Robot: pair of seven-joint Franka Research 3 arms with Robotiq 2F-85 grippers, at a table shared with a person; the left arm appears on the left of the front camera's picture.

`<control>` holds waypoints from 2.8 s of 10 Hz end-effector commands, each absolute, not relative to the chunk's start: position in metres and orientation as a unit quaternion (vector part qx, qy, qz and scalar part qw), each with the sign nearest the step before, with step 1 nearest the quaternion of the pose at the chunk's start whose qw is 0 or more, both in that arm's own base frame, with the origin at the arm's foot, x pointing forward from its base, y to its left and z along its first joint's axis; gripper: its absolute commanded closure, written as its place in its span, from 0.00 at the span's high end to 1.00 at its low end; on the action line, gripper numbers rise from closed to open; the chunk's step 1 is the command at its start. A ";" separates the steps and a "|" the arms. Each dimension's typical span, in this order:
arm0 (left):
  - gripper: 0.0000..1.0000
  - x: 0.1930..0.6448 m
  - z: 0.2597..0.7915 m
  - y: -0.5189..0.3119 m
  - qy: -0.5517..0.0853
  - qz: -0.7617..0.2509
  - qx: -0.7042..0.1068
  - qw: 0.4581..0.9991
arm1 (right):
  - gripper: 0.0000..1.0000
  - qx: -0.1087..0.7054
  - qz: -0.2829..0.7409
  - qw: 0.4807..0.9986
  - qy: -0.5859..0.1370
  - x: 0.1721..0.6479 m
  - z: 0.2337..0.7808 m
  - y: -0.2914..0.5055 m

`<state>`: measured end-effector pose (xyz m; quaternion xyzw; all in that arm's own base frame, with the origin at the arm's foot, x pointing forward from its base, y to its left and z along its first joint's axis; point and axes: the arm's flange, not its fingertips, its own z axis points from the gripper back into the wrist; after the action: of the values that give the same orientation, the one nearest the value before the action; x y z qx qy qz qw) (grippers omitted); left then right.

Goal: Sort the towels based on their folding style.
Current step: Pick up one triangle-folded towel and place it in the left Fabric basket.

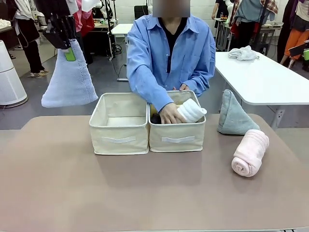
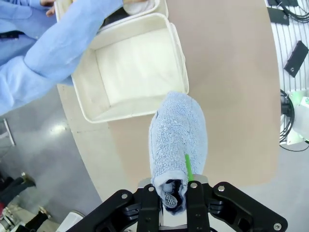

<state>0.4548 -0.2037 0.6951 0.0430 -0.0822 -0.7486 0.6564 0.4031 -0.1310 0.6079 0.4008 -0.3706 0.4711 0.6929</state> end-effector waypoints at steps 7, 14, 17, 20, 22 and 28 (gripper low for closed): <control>0.16 0.497 0.651 -0.308 -0.080 -0.792 0.063 0.603 | 1.00 0.403 0.472 0.689 -0.374 0.403 0.608 -0.131; 0.16 0.513 0.616 -0.346 -0.065 -0.795 0.048 0.602 | 1.00 0.403 0.472 0.689 -0.374 0.403 0.608 -0.131; 0.16 0.517 0.602 -0.350 -0.055 -0.793 0.041 0.605 | 1.00 0.403 0.472 0.689 -0.374 0.403 0.608 -0.131; 0.16 0.529 0.567 -0.357 -0.044 -0.794 0.030 0.605 | 1.00 0.403 0.472 0.689 -0.374 0.403 0.608 -0.131; 0.16 0.538 0.539 -0.363 -0.015 -0.794 0.025 0.607 | 1.00 0.403 0.472 0.689 -0.374 0.403 0.608 -0.131; 0.16 0.562 0.479 -0.368 0.049 -0.785 -0.013 0.618 | 1.00 0.403 0.472 0.689 -0.374 0.403 0.608 -0.131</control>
<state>0.5562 -0.3628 0.4723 -0.0072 0.0338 -0.7937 0.6073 0.4031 -0.1311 0.6080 0.4006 -0.3707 0.4711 0.6929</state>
